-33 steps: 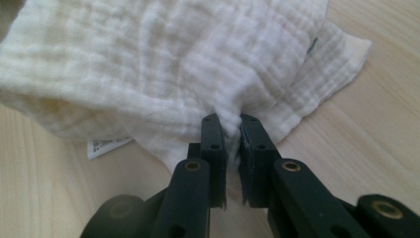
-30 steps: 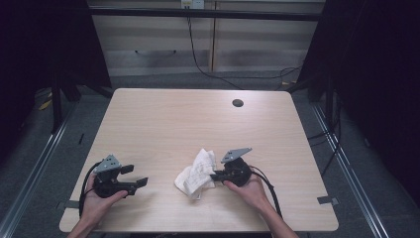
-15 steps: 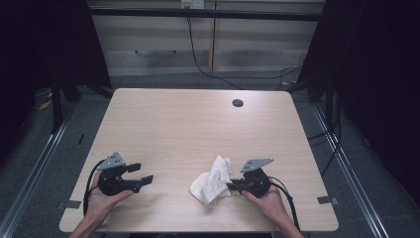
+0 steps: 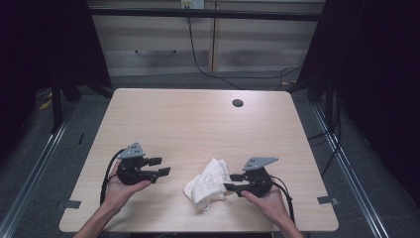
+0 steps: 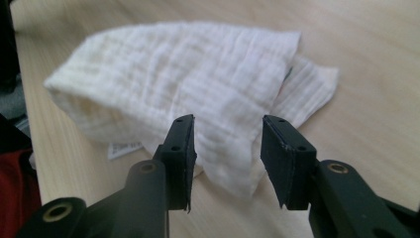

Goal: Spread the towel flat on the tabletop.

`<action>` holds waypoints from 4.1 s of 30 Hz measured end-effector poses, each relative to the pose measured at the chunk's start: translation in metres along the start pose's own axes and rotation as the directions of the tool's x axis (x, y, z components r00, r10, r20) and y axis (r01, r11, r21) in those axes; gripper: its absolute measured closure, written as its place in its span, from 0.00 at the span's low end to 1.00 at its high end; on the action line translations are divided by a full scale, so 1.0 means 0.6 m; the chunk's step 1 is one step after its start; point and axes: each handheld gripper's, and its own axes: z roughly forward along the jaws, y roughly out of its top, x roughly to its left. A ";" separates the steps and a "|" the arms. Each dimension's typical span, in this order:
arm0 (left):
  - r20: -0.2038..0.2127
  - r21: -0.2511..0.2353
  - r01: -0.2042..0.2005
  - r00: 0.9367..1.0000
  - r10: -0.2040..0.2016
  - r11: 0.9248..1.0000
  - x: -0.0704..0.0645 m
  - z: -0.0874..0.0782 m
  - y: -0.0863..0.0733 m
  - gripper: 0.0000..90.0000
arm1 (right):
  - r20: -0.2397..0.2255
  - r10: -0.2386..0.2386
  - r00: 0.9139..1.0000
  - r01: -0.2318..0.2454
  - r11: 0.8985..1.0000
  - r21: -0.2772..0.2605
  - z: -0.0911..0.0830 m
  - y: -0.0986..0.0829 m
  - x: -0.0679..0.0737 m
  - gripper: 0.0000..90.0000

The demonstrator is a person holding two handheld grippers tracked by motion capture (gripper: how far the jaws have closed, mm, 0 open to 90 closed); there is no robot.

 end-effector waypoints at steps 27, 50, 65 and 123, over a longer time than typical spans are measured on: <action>0.126 0.193 -0.144 0.985 0.122 0.970 -0.058 0.103 -0.052 0.88 | 0.077 -0.023 0.997 0.019 0.999 0.051 0.114 0.047 -0.090 0.81; -0.032 0.079 0.016 0.999 -0.014 0.997 0.015 0.036 -0.038 0.35 | 0.059 0.054 0.997 -0.042 0.982 -0.187 0.004 0.101 -0.091 0.99; -0.045 0.081 0.034 0.999 -0.030 0.996 0.024 0.036 -0.042 0.33 | 0.151 -0.049 0.987 0.090 0.957 -0.277 -0.094 0.244 -0.061 0.99; 0.093 0.107 -0.048 0.995 0.039 0.993 -0.048 0.082 -0.034 0.51 | 0.091 0.068 0.994 -0.074 0.995 0.063 0.046 -0.004 -0.086 0.99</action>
